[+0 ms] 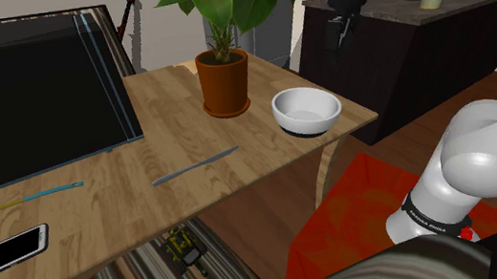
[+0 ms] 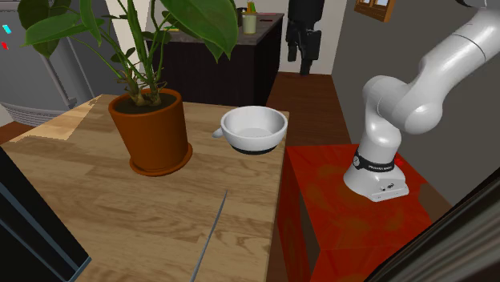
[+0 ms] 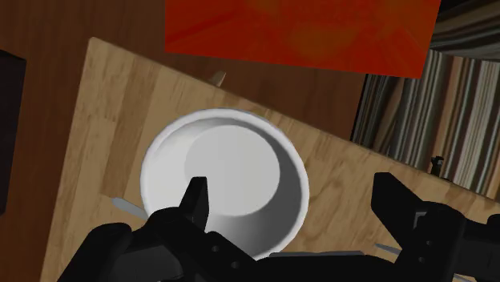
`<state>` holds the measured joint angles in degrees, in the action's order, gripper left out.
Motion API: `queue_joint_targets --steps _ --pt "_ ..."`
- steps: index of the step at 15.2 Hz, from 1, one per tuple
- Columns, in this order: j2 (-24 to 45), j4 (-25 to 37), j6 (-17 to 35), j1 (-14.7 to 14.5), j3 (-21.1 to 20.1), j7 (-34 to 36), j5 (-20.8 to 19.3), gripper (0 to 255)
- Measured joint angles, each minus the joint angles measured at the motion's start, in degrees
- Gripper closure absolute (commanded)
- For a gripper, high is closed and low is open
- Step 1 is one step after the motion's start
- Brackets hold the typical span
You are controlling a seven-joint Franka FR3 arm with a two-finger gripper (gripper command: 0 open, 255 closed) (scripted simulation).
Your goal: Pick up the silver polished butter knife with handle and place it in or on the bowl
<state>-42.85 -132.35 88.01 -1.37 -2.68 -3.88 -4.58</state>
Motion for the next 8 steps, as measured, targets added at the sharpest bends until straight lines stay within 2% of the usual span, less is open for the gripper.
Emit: queue_joint_targets --steps 3,8 --pt "1.74 0.06 1.83 -0.68 0.29 -1.59 -0.01 0" --pt "9.87 1.26 9.37 -3.48 0.59 -7.19 0.50 0"
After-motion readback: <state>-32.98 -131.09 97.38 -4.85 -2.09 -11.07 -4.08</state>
